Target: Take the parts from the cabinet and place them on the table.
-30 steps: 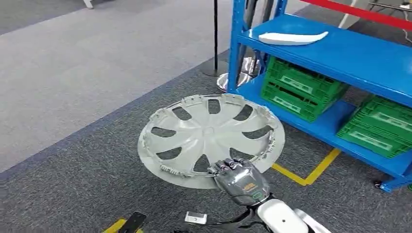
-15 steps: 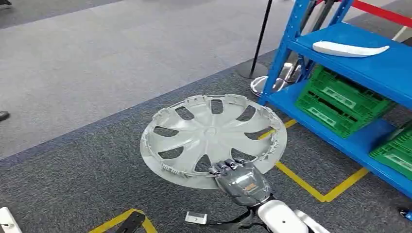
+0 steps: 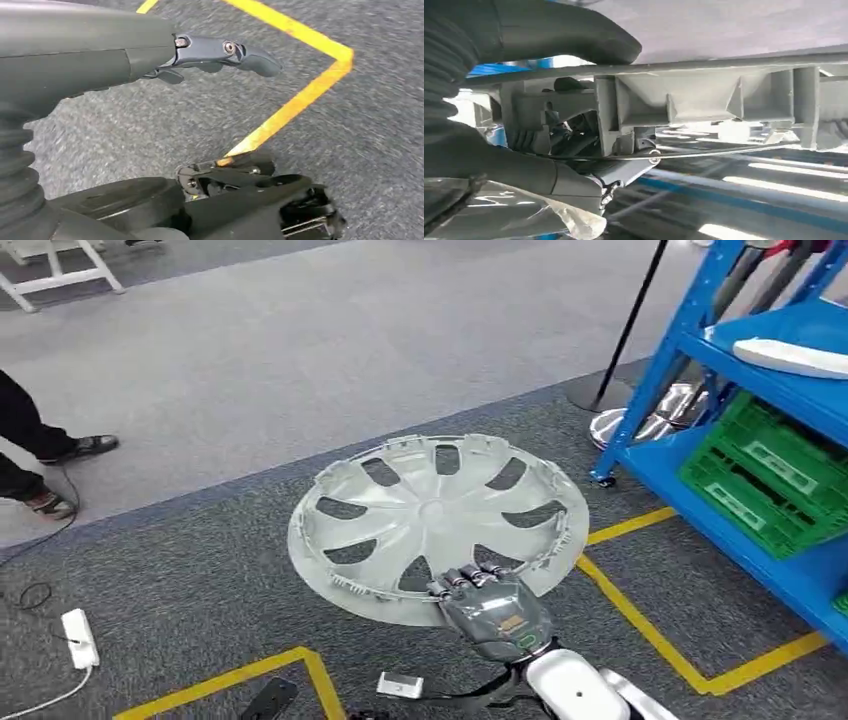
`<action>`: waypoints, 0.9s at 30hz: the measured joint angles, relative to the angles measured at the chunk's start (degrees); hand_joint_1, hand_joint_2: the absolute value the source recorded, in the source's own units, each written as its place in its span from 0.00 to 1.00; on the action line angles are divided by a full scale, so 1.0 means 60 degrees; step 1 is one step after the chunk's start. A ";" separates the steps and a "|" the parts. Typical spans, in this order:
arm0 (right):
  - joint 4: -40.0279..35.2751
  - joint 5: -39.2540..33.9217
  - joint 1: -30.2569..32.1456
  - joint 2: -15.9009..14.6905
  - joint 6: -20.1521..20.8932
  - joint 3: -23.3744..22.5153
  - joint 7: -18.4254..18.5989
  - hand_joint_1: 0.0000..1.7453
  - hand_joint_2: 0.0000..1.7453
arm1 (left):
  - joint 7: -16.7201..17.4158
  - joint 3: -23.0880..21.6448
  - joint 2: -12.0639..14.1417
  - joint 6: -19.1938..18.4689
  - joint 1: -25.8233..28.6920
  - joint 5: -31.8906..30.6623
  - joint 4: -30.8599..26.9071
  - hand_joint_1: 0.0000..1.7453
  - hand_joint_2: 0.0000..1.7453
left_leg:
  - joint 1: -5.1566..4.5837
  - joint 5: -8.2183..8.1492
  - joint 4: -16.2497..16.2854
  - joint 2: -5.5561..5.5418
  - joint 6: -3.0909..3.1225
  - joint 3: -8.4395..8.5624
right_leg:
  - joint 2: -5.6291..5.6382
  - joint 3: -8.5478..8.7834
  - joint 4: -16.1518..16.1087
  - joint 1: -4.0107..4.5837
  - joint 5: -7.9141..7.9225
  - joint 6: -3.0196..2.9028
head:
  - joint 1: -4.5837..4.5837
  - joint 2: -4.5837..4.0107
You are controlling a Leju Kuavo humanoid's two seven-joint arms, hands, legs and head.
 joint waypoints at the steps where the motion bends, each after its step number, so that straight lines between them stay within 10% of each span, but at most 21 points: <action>1: 0.0000 0.0000 -0.0005 0.0004 0.0000 0.0004 -0.0007 0.95 1.00 | 0.0000 0.0000 0.0007 0.0000 0.0006 0.0000 0.0000 0.00 1.00 | -0.0008 0.0392 -0.0684 0.0012 0.0051 0.0359 | -0.0146 0.0017 0.0000 0.0033 -0.0019 -0.0024 | 0.0004 0.0000; 3: 0.0000 0.0000 -0.0025 0.0040 -0.0004 0.0004 0.0007 0.95 1.00 | -0.0011 0.0000 0.0015 0.0011 0.0001 0.0000 0.0000 0.00 1.00 | -0.0079 0.1160 -0.2421 0.0305 0.0182 0.1284 | -0.0374 0.0093 0.0000 0.0059 -0.0076 -0.0013 | 0.0004 0.0000; 5: 0.0000 -0.0004 -0.0041 0.0044 -0.0007 0.0004 0.0011 0.95 1.00 | -0.0015 0.0000 0.0011 0.0018 -0.0048 0.0000 0.0000 0.00 1.00 | -0.0265 0.1006 -0.2907 0.0784 0.0299 0.1476 | -0.0547 0.0054 0.0031 0.0137 -0.0114 0.0059 | -0.0007 0.0000; 9: -0.0007 0.0000 -0.0045 0.0087 -0.0007 0.0007 0.0018 0.95 1.00 | -0.0015 0.0015 0.0040 0.0018 0.0052 0.0000 0.0000 0.00 1.00 | -0.0228 0.1076 -0.3016 0.0370 0.0457 0.1469 | -0.0858 0.0115 -0.0028 0.0133 -0.0199 0.0233 | 0.0026 0.0000; 11: -0.0015 -0.0004 -0.0041 0.0091 -0.0015 0.0018 0.0044 0.95 1.00 | -0.0022 0.0022 0.0025 0.0022 0.0032 0.0000 0.0000 0.00 1.00 | -0.0164 0.1121 -0.3058 0.0182 0.0546 0.1476 | 0.0223 -0.0254 0.0764 0.0035 -0.0687 0.0300 | 0.0084 0.0000; 14: -0.0007 -0.0004 -0.0016 0.0087 -0.0004 0.0022 0.0058 0.95 1.00 | -0.0022 0.0022 0.0015 0.0018 -0.0005 -0.0033 0.0000 0.00 1.00 | -0.0159 0.1123 -0.3051 -0.0204 0.0576 0.1467 | 0.0498 -0.1390 0.2960 0.0010 -0.1465 0.0362 | 0.0109 0.0000; 17: 0.0007 0.0000 0.0003 0.0087 -0.0004 0.0026 0.0066 0.95 1.00 | -0.0022 0.0033 0.0015 0.0018 0.0017 -0.0033 0.0000 0.00 1.00 | -0.0149 0.1114 -0.3031 -0.0624 0.0563 0.1514 | 0.0538 -0.1108 0.1944 -0.0020 -0.0479 0.0350 | 0.0113 0.0000; 19: 0.0007 0.0000 -0.0010 0.0087 -0.0004 0.0029 0.0066 0.95 1.00 | -0.0022 0.0044 0.0007 0.0018 0.0008 -0.0055 0.0000 0.00 1.00 | -0.0118 0.1061 -0.2986 -0.0862 0.0486 0.1546 | 0.1055 -0.0373 0.0268 -0.0095 0.0247 0.0347 | 0.0120 0.0000; 25: 0.0004 0.0000 -0.0007 0.0087 -0.0007 0.0033 0.0062 0.95 1.00 | -0.0022 0.0058 0.0015 0.0018 -0.0036 -0.0058 0.0000 0.00 1.00 | -0.0137 0.1062 -0.2901 -0.1000 0.0426 0.1434 | 0.1475 -0.0170 0.0097 -0.0147 0.0139 0.0366 | 0.0117 0.0000; 26: 0.0004 -0.0004 -0.0011 0.0087 -0.0004 0.0040 0.0069 0.95 1.00 | -0.0022 0.0106 0.0015 0.0011 0.0029 -0.0058 0.0000 0.00 1.00 | -0.0062 0.1148 -0.2921 -0.1390 0.0235 0.1316 | 0.1106 -0.0187 0.0066 -0.0101 0.0136 0.0239 | 0.0102 0.0000; 27: 0.0000 -0.0004 -0.0030 0.0091 -0.0011 0.0040 0.0083 0.95 1.00 | -0.0022 0.0113 0.0011 0.0015 0.0023 -0.0058 0.0000 0.00 1.00 | -0.0132 0.0783 -0.2427 -0.0436 0.0133 0.1100 | 0.0820 -0.0118 0.0008 -0.0125 0.0147 0.0086 | 0.0011 0.0000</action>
